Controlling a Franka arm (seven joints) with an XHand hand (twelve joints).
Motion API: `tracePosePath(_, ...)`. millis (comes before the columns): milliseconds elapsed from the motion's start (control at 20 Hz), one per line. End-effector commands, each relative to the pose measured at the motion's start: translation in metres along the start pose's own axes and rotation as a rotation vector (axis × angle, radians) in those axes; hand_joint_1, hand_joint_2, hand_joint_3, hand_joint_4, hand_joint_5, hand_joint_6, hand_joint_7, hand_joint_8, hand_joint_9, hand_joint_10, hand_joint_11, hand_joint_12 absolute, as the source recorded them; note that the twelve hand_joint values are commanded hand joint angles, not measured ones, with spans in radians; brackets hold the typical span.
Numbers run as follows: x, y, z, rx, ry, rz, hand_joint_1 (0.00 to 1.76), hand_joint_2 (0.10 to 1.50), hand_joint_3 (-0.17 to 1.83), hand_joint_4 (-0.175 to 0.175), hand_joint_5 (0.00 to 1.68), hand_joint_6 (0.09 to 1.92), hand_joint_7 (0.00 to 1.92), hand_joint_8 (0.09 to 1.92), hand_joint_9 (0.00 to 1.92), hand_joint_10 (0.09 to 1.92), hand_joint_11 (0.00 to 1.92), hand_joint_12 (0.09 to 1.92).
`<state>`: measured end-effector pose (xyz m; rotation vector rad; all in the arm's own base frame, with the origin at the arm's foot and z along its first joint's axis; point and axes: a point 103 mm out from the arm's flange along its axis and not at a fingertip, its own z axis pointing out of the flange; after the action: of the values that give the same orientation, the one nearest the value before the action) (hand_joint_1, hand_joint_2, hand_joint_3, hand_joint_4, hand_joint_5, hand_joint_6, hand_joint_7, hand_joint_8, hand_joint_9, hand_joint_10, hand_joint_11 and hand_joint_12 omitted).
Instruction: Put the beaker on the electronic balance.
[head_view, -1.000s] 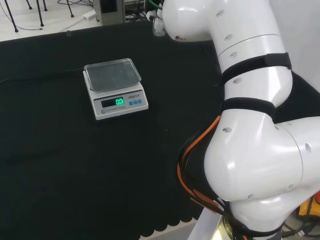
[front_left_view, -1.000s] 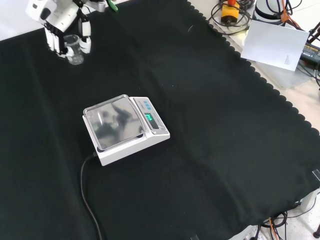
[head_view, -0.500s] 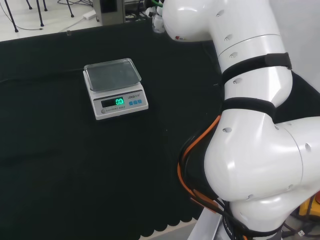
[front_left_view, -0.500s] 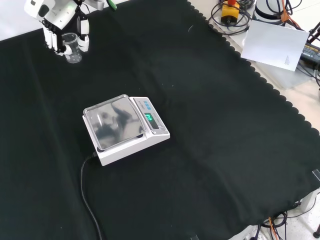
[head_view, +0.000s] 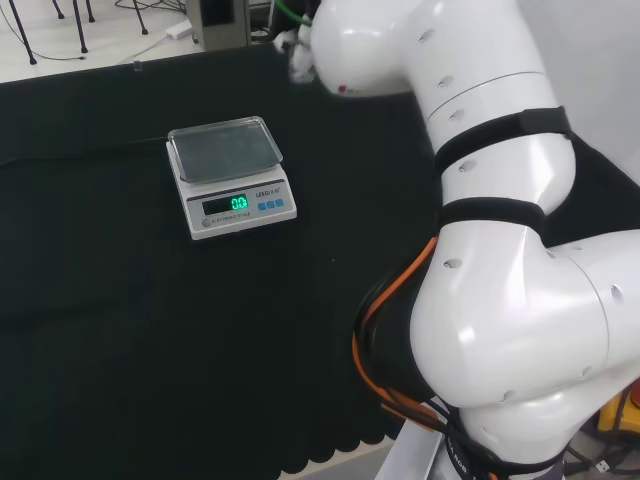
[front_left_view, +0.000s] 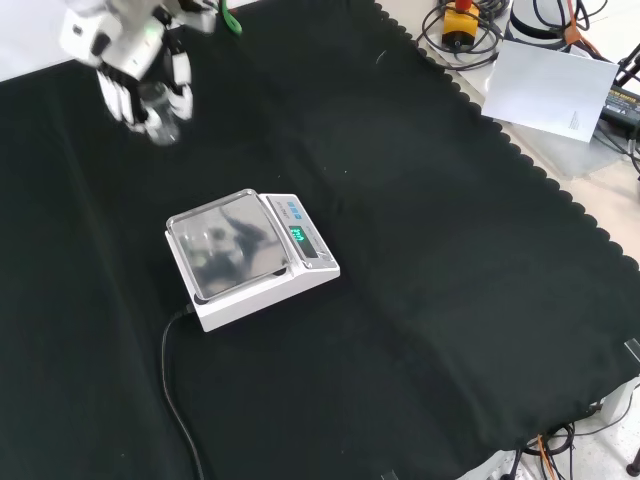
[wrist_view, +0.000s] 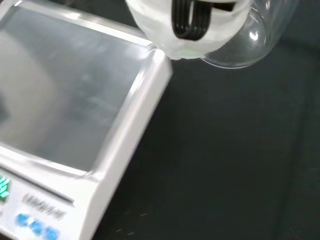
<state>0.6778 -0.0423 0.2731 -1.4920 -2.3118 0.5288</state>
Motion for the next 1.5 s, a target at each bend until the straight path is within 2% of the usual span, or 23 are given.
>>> tracePosePath(50, 0.056, 0.032, 0.051, 0.13, -0.026, -0.164, 1.5, 1.12, 0.0, -0.175, 0.85, 1.19, 0.72, 1.17, 1.04, 1.03, 0.88, 1.35)
tracePosePath(200, 0.057, 0.034, 0.053, 0.138, -0.027, -0.165, 1.5, 1.12, 0.0, -0.175, 0.85, 1.19, 0.73, 1.17, 1.04, 1.03, 0.88, 1.35)
tracePosePath(500, 0.057, 0.03, 0.046, 0.101, -0.033, -0.161, 1.5, 1.12, 0.0, -0.175, 0.85, 1.19, 0.73, 1.17, 1.04, 1.03, 0.88, 1.35)
tracePosePath(950, 0.071, 0.034, 0.037, 0.074, -0.062, -0.194, 1.5, 1.12, 0.0, -0.175, 0.85, 1.19, 0.73, 1.17, 1.05, 1.04, 0.88, 1.34)
tracePosePath(1500, 0.088, 0.051, 0.039, 0.045, -0.087, -0.234, 1.5, 1.12, 0.0, -0.175, 0.85, 1.19, 0.73, 1.17, 1.05, 1.03, 0.88, 1.35)
